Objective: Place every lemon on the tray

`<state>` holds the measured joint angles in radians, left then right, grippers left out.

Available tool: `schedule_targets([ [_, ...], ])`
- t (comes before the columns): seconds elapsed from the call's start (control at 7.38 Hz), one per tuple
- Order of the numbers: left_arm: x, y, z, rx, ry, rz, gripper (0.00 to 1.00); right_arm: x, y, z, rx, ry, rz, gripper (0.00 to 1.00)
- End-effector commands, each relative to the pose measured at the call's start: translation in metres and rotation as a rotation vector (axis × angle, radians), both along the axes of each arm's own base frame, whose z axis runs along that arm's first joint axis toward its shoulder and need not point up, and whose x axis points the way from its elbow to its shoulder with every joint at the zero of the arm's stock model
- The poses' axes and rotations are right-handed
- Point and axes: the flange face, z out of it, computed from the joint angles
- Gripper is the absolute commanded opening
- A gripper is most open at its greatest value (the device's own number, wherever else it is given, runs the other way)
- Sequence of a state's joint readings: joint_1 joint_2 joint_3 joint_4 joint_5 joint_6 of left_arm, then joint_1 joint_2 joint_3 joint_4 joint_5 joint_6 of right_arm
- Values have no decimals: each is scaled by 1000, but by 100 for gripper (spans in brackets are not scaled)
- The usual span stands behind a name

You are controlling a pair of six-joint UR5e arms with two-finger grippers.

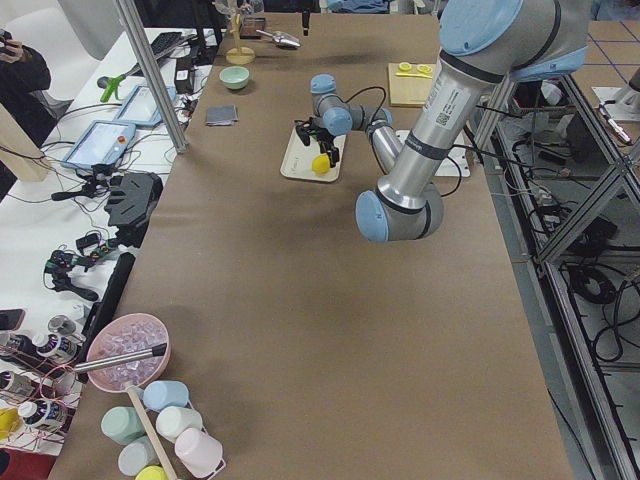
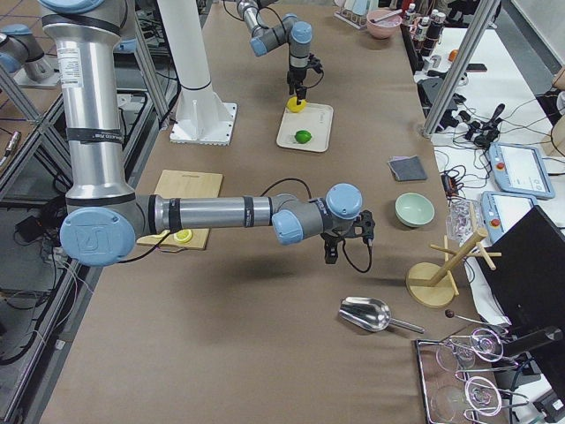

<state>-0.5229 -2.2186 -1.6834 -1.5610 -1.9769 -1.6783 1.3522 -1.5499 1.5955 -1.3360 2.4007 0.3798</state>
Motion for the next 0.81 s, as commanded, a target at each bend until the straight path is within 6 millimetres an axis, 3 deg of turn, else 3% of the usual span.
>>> schedule_targets([
  [0.0, -20, -18, -5, 1, 10, -30, 98, 29, 7, 5, -86, 91, 57, 100],
  [0.27, -80, -69, 13, -10, 25, -5, 98, 46, 20, 9, -74, 120, 18, 100],
  [0.41, -127, -103, 25, -11, 23, 8, 98, 55, 26, 14, -70, 121, 18, 100],
  [0.68, -221, -143, 65, 26, -2, 58, 98, 75, 35, 7, -94, 129, -10, 100],
])
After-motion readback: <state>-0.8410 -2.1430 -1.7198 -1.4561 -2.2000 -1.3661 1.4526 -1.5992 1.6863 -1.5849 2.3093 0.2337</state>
